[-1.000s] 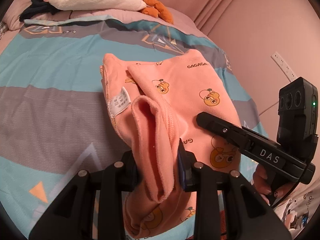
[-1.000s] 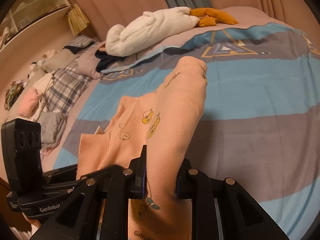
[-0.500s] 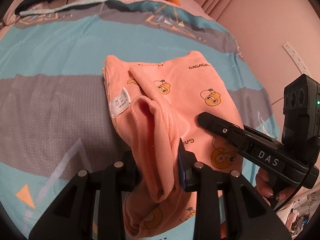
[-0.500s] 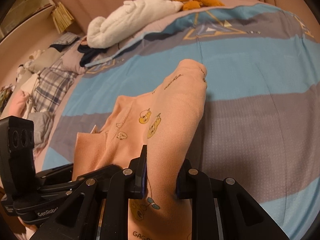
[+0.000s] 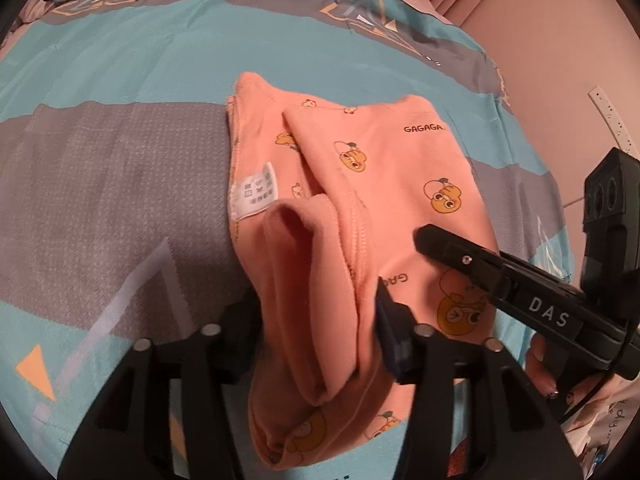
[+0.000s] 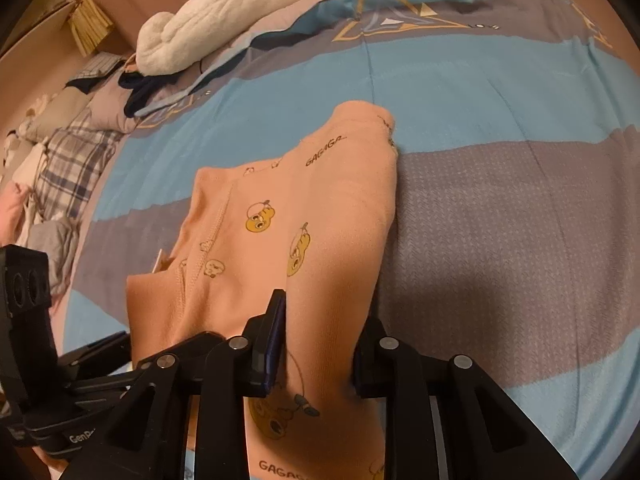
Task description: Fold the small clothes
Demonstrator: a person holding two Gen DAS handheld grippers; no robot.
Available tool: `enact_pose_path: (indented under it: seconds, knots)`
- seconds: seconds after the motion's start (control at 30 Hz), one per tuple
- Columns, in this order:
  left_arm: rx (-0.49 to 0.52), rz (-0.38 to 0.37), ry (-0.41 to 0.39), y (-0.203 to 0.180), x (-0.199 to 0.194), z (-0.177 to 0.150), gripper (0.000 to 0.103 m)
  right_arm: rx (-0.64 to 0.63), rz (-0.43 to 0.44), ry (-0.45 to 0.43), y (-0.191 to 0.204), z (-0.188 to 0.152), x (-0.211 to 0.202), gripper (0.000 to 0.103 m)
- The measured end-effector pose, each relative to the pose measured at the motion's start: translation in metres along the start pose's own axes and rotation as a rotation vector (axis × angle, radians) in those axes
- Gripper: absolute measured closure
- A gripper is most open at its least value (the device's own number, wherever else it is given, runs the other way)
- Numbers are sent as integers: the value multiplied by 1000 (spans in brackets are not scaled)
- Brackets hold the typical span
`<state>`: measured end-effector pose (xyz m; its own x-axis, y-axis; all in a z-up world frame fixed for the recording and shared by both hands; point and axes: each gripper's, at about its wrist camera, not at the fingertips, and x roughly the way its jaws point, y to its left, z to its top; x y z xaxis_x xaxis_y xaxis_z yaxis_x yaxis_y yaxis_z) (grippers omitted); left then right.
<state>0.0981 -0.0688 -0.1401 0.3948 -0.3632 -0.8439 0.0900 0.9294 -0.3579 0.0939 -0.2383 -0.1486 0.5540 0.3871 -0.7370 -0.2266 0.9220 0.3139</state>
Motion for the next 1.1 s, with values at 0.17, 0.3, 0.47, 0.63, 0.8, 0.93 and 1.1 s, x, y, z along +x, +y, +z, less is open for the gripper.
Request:
enact_pose_path:
  seconds: [0.17,0.3,0.47,0.63,0.8,0.93,1.1]
  knots:
    - [25,27,-18,-2,-15,-4,23,-23,-69,-44,1,-3,-19,53]
    - [45,44,-94,-7,-41,-5,13,-14,-57,-118,-2,-5,-49,22]
    - [83,35,-194,-13,-80,-9,0,-50,-106,-224,9,-5,-81,10]
    - [86,39,-241,-13,-101,-14,0,-58,-109,-287,18,-9,-104,8]
    - [99,69,-264,-12,-110,-19,0,-63,-118,-312,25,-16,-110,8]
    - [99,72,-281,-11,-114,-22,0,-74,-137,-314,29,-21,-109,8]
    - [106,80,-292,-12,-117,-25,0,-82,-142,-308,32,-24,-106,8]
